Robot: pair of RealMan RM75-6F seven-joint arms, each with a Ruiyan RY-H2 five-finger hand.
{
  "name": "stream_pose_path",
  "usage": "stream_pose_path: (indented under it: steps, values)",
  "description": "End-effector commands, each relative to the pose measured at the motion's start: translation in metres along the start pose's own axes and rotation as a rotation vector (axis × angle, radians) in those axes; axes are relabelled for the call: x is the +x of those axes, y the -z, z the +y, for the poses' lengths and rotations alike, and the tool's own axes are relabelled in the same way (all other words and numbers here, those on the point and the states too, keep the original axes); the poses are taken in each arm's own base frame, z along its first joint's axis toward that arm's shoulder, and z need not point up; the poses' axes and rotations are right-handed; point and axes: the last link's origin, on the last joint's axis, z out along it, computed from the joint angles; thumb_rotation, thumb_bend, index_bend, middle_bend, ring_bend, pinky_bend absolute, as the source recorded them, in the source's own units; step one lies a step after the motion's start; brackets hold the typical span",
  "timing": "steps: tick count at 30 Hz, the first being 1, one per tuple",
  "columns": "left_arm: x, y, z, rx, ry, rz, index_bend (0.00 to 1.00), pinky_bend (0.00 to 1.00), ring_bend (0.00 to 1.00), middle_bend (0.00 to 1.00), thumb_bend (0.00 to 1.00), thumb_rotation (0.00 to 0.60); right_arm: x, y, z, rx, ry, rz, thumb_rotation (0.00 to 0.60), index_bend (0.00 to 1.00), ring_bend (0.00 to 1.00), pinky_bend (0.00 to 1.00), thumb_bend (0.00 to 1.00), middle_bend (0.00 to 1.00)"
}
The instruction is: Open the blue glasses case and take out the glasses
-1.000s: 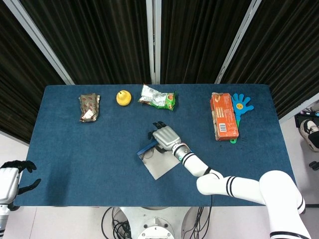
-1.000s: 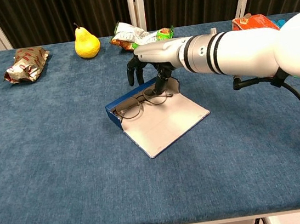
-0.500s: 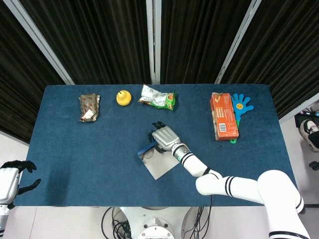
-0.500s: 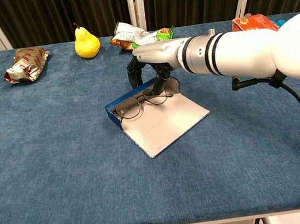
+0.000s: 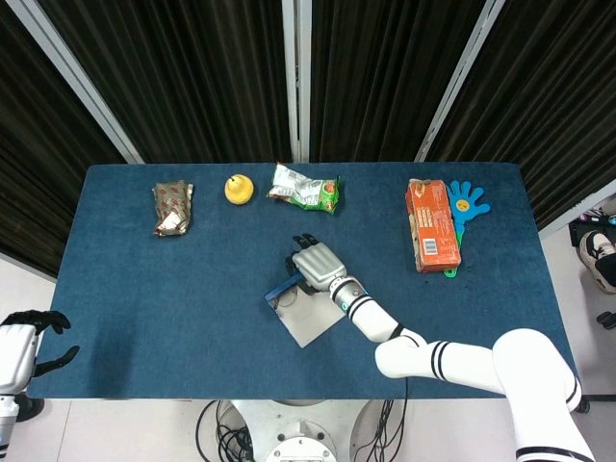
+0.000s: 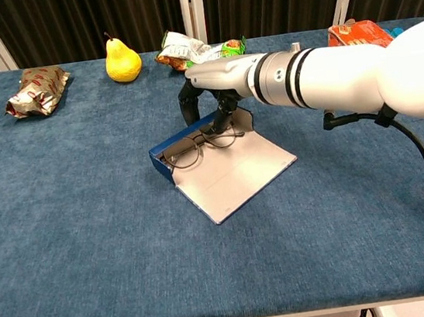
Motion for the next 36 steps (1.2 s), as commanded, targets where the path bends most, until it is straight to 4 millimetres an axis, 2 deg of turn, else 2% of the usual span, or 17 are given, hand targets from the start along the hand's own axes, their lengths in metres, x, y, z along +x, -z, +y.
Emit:
stream_pose_path:
  steps: [1, 5, 10, 14, 23, 31, 33, 35, 36]
  values:
    - [0.0, 0.0, 0.0, 0.0, 0.001, 0.0, 0.51, 0.38, 0.42, 0.54, 0.17, 0.6, 0.001, 0.004, 0.001, -0.002, -0.01, 0.04, 0.6, 0.61, 0.01, 0.0, 0.46, 0.37]
    - [0.0, 0.0, 0.0, -0.001, 0.002, -0.001, 0.51, 0.38, 0.42, 0.54, 0.17, 0.6, 0.0, 0.016, 0.007, -0.013, -0.013, 0.13, 0.6, 0.63, 0.03, 0.0, 0.48, 0.39]
    - [0.0, 0.0, 0.0, -0.002, -0.001, -0.001, 0.51, 0.38, 0.42, 0.54, 0.17, 0.6, -0.012, 0.032, 0.022, -0.052, -0.007, 0.244, 0.6, 0.63, 0.04, 0.0, 0.48, 0.4]
    - [0.0, 0.0, 0.0, 0.0, -0.004, 0.0, 0.51, 0.38, 0.42, 0.54, 0.17, 0.6, -0.02, 0.035, 0.03, -0.072, -0.031, 0.298, 0.6, 0.63, 0.05, 0.0, 0.48, 0.41]
    - [0.0, -0.001, 0.001, 0.003, -0.006, 0.0, 0.51, 0.37, 0.42, 0.54, 0.17, 0.6, -0.024, 0.026, 0.037, -0.098, -0.036, 0.359, 0.6, 0.63, 0.05, 0.0, 0.48, 0.41]
    - [0.0, 0.0, 0.0, 0.002, -0.004, -0.001, 0.51, 0.37, 0.42, 0.54, 0.17, 0.6, -0.014, -0.001, 0.037, -0.146, -0.036, 0.316, 0.6, 0.63, 0.05, 0.0, 0.47, 0.39]
    - [0.0, -0.001, 0.0, 0.003, -0.003, -0.001, 0.51, 0.37, 0.42, 0.54, 0.17, 0.6, -0.013, -0.006, 0.036, -0.152, -0.029, 0.292, 0.6, 0.54, 0.04, 0.0, 0.45, 0.35]
    - [0.0, -0.001, 0.0, 0.003, -0.002, -0.001, 0.51, 0.37, 0.42, 0.54, 0.17, 0.6, -0.011, -0.008, 0.035, -0.149, -0.008, 0.264, 0.6, 0.33, 0.01, 0.0, 0.4, 0.28]
    - [0.0, -0.001, 0.0, 0.003, -0.002, -0.002, 0.51, 0.37, 0.42, 0.54, 0.17, 0.6, -0.009, -0.007, 0.035, -0.143, -0.002, 0.251, 0.6, 0.27, 0.0, 0.0, 0.38, 0.25]
